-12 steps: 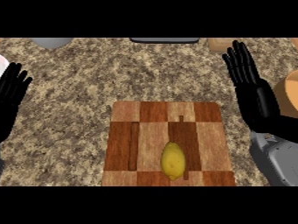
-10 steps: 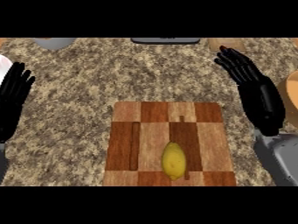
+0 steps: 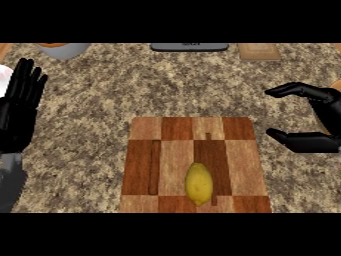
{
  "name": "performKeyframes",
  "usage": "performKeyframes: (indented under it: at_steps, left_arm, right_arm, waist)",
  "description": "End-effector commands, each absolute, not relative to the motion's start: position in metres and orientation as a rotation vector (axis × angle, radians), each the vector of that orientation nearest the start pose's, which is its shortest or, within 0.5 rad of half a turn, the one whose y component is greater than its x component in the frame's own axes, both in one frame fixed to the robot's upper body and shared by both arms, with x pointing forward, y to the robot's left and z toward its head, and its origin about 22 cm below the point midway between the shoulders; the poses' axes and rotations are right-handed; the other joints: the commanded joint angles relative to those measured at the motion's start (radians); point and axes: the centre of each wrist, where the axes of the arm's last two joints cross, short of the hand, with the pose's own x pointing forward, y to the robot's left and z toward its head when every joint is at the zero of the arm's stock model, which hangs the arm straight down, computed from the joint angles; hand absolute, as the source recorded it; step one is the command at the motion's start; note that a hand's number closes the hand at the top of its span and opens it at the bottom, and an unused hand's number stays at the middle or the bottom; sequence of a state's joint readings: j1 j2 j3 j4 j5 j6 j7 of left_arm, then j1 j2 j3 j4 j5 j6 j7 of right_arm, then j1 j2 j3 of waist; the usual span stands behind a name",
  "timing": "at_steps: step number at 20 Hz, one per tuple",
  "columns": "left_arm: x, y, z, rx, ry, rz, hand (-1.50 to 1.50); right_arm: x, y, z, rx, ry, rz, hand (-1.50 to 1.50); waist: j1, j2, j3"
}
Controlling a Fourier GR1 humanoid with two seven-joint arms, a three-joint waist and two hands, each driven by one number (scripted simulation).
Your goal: Pick the lemon from the cutting board and place it in the pot
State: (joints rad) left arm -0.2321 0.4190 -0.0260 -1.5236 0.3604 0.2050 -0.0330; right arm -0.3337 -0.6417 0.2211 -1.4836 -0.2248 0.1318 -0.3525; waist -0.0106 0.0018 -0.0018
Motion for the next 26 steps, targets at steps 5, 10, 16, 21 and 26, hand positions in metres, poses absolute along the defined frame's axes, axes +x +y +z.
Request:
performKeyframes:
  at_steps: [5, 10, 16, 21, 26]
  left_arm:
    - [0.292, 0.274, 0.072, 0.133, -1.766, 0.063, 0.00]
    - [0.299, 0.275, 0.069, 0.127, -1.765, 0.066, 0.00]
    - [0.301, 0.273, 0.076, 0.100, -1.743, 0.066, 0.00]
    - [0.305, 0.267, 0.076, 0.127, -1.767, 0.051, 0.00]
    - [0.293, 0.276, 0.083, 0.097, -1.743, 0.045, 0.00]
  right_arm:
    - [0.274, -0.348, 0.095, 0.052, -2.063, 1.038, -1.50]
    - [0.259, -0.320, 0.123, -0.085, -1.897, 1.282, -1.50]
    - [0.242, -0.266, 0.152, -0.156, -1.763, 1.471, -1.50]
    - [0.226, -0.233, 0.163, -0.198, -1.621, 1.556, -1.50]
    - [0.236, -0.222, 0.136, -0.223, -1.532, 1.534, -1.50]
  waist:
    - [0.002, -0.004, 0.002]
    - [-0.001, -0.005, 0.001]
    - [0.008, -0.005, 0.000]
    - [0.011, -0.003, 0.001]
    - [0.015, -0.003, 0.002]
